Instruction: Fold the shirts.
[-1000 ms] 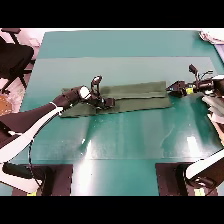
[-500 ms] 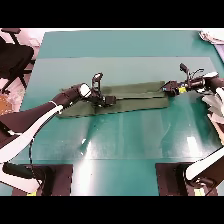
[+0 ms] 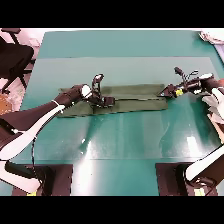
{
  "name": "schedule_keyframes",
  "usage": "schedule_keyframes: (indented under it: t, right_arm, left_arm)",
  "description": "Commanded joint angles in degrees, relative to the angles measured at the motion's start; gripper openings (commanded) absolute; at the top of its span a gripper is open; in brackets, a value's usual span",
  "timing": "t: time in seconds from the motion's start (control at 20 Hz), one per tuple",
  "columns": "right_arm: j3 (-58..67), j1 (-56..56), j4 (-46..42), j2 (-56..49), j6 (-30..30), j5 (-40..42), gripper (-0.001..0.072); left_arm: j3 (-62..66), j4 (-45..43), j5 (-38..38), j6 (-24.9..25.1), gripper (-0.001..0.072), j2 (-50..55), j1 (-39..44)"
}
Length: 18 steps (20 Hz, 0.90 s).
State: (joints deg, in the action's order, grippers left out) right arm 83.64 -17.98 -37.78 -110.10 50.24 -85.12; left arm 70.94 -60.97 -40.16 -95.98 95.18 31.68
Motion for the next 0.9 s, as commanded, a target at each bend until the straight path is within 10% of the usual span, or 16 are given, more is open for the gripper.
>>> schedule_keyframes:
  t: [0.0, 0.85]
  right_arm:
    - [0.1, 0.2, 2.3, 2.2, -0.7, -1.5, 0.0024]
    - [0.1, 4.0, 2.1, 26.3, 7.1, -3.2, 0.0023]
  left_arm:
    - [0.0, -0.9, 0.0, 0.0, 0.0029, 0.4, 0.1]
    - [0.1, 4.9, 5.4, -1.0, 0.0029, 3.3, 4.3]
